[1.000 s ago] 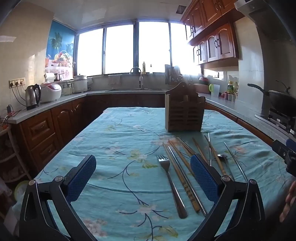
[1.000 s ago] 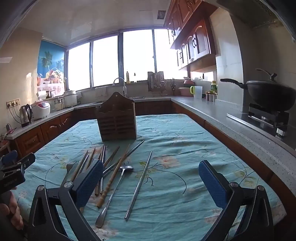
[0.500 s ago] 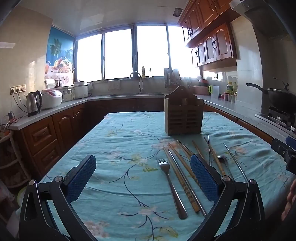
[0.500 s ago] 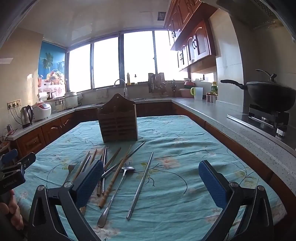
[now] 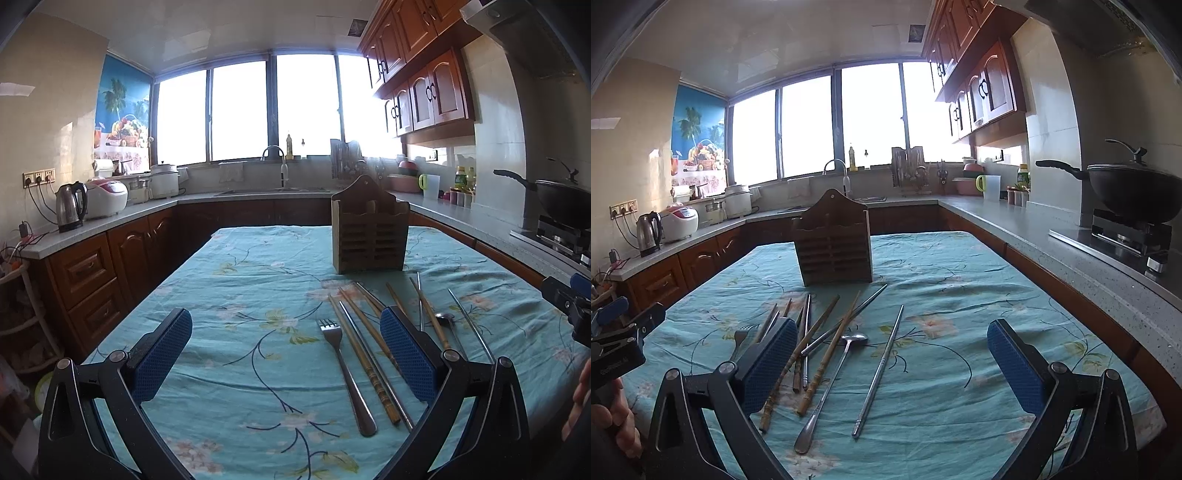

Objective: Organize utensils

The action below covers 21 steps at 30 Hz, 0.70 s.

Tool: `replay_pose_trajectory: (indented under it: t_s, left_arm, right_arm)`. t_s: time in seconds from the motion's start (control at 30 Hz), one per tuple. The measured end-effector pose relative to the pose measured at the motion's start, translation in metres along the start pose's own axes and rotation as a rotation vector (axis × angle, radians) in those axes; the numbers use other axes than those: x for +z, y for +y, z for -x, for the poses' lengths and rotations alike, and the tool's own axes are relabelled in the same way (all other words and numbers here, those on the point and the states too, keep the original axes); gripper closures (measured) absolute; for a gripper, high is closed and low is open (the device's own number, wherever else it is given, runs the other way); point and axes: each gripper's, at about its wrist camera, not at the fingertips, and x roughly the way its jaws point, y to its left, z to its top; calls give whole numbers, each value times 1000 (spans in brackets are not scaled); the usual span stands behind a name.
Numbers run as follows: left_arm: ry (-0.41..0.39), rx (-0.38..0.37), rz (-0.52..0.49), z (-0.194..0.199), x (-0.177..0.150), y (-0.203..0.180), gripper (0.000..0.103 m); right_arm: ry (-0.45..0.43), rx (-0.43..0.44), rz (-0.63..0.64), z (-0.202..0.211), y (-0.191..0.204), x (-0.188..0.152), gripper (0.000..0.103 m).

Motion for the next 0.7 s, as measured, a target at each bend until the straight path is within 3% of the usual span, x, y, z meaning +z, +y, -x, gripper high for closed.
replay_pose_trajectory:
  t_s: [0.7]
  left_arm:
    - [4, 2, 4, -3, -1, 0, 0]
  right_arm:
    - [5, 9, -2, -2, 3, 1, 0]
